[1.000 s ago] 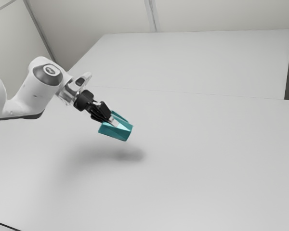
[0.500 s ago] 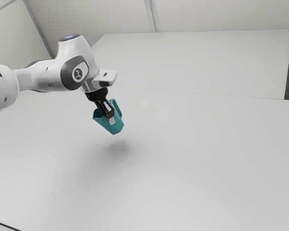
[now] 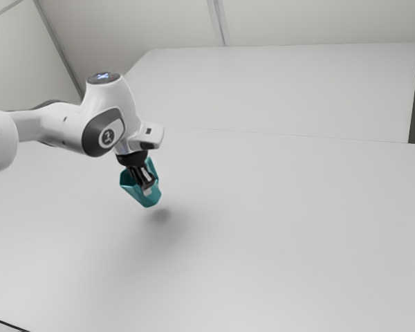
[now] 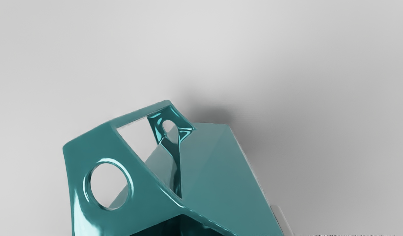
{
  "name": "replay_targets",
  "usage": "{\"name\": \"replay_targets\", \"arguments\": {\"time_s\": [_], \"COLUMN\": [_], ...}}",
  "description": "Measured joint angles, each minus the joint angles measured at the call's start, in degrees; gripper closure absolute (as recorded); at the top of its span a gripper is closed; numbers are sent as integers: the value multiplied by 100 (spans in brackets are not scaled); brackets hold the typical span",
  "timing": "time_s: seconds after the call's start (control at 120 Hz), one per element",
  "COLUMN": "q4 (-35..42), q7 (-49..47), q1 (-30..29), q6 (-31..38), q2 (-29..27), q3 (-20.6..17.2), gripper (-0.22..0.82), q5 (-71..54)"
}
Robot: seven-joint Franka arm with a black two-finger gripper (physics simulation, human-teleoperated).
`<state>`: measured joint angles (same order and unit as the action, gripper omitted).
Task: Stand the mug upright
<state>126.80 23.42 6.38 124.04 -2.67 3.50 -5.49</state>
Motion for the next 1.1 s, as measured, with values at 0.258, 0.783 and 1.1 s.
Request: {"name": "replay_targets", "arguments": {"time_s": [0.258, 0.783, 1.1], "q4": [225, 230, 245], "q7": [-348, -741, -858], "q1": [60, 46, 68], "q6": [165, -257, -326], "q2": [-53, 108, 157], "q3": [0, -6, -6], "gripper": [78, 78, 74], "q5": [-185, -209, -194]}}
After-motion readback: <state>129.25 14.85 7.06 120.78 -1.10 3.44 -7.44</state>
